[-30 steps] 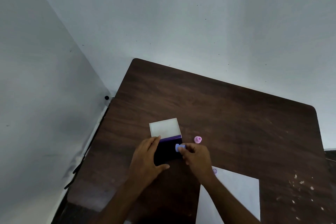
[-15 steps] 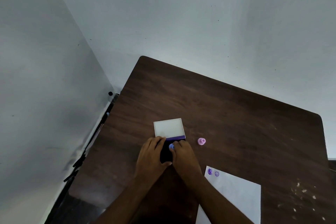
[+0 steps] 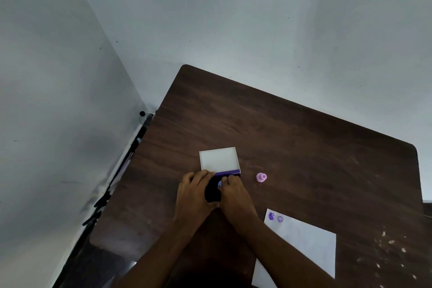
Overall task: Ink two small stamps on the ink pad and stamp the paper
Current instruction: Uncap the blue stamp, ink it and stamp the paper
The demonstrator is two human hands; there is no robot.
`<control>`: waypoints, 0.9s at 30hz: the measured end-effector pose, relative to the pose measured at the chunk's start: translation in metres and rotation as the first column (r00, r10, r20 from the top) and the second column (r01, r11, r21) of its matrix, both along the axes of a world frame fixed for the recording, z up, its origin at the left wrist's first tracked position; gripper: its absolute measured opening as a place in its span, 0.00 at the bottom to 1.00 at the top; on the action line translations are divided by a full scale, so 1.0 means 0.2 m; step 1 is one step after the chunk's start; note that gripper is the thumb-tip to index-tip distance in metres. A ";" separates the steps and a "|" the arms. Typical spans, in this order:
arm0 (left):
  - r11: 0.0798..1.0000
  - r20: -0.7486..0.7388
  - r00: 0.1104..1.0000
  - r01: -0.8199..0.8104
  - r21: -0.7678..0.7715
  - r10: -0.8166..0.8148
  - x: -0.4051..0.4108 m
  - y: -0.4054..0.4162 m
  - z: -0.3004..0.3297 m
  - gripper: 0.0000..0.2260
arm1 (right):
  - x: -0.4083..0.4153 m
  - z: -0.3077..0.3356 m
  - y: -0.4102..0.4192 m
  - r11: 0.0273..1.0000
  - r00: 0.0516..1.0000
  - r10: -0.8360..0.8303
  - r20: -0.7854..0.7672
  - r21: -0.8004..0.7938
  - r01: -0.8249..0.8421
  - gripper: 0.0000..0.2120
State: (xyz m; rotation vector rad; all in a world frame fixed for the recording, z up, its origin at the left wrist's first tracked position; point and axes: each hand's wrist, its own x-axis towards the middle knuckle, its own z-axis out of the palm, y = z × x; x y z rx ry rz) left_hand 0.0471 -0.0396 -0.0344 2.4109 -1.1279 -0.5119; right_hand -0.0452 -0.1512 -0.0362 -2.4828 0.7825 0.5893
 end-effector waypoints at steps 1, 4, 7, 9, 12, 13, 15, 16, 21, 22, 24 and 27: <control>1.000 -0.004 1.000 -0.002 0.002 0.002 0.00 0.00 0.00 0.39 | 0.00 0.00 0.00 1.000 1.000 0.000 0.005 0.008 0.000 0.27; 1.000 -0.013 1.000 -0.008 -0.004 0.008 0.00 0.00 0.00 0.38 | 0.00 0.00 0.00 1.000 0.999 0.001 0.054 -0.027 0.000 0.25; 1.000 -0.019 1.000 -0.013 -0.015 0.013 0.01 0.00 0.00 0.38 | 0.00 0.00 0.01 0.999 0.997 -0.009 0.073 -0.033 0.012 0.23; 1.000 -0.021 1.000 -0.014 -0.014 0.014 0.01 0.00 0.00 0.38 | 0.00 0.00 0.01 1.000 0.997 -0.003 0.072 -0.029 0.005 0.23; 1.000 -0.016 1.000 -0.011 -0.012 0.011 0.02 0.00 -0.01 0.38 | 0.00 0.00 0.01 1.000 0.997 -0.010 0.079 -0.022 0.012 0.24; 1.000 -0.014 1.000 -0.009 -0.012 0.008 0.01 0.00 -0.01 0.38 | 0.00 0.00 0.01 1.000 0.996 -0.012 0.084 -0.024 0.014 0.24; 1.000 -0.011 1.000 -0.004 -0.009 0.004 0.01 0.00 -0.01 0.38 | -0.01 0.00 0.01 0.999 0.995 -0.004 0.095 -0.043 0.008 0.23; 1.000 -0.010 1.000 0.000 -0.003 0.000 0.01 0.00 -0.01 0.37 | -0.01 0.00 0.01 0.999 0.995 -0.005 0.101 -0.046 0.010 0.23; 1.000 -0.008 1.000 0.002 0.017 -0.002 0.01 -0.01 0.00 0.37 | -0.01 0.00 0.02 0.998 0.994 0.021 0.109 -0.063 -0.015 0.23; 1.000 -0.010 1.000 0.002 0.017 -0.002 0.00 -0.01 0.00 0.37 | -0.01 0.00 0.02 0.998 0.994 0.014 0.105 -0.058 -0.008 0.24; 1.000 -0.008 1.000 0.006 0.020 -0.006 0.00 -0.01 0.01 0.37 | -0.01 0.00 0.03 0.998 0.995 0.004 0.099 -0.061 0.002 0.23; 0.999 0.016 1.000 0.015 0.030 -0.015 0.00 0.00 0.02 0.36 | 0.01 0.03 0.03 0.998 0.996 -0.055 0.065 -0.024 0.057 0.24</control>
